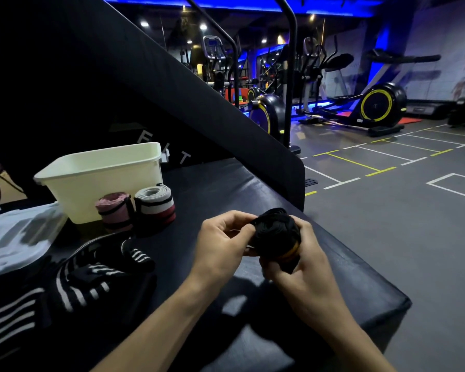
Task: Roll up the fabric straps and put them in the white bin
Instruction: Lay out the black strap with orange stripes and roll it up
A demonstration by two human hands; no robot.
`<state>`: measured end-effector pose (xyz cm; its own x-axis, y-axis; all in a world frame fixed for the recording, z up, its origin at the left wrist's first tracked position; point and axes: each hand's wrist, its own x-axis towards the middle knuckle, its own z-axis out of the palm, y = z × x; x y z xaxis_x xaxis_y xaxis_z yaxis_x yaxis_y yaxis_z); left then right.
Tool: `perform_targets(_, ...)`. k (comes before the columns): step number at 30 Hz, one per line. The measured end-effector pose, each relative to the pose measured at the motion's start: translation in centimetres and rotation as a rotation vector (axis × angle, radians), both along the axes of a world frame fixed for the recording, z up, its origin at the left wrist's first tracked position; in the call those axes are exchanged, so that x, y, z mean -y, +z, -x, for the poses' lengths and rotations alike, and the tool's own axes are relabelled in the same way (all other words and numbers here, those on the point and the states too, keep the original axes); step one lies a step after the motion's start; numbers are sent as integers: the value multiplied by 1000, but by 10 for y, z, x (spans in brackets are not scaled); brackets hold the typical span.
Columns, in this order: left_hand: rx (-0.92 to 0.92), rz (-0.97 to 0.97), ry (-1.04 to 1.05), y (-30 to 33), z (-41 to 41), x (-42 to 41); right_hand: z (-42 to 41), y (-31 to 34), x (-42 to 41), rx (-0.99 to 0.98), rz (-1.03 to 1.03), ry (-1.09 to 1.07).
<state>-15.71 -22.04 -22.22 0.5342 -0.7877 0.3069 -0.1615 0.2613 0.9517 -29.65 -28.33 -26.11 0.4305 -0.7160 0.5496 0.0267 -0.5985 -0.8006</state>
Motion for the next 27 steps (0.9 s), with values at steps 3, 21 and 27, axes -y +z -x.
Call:
perform_targets(3,-48,-16,-24,4,-3,-1,-1,3,0,23,-75,102)
perform_targets(21,-76,-150,-276,12,-20,-9,9,10,-8,-121,-118,279)
perform_targets(27,38,-164,-349,14,-31,-14,15,19,-12,-194,-120,359)
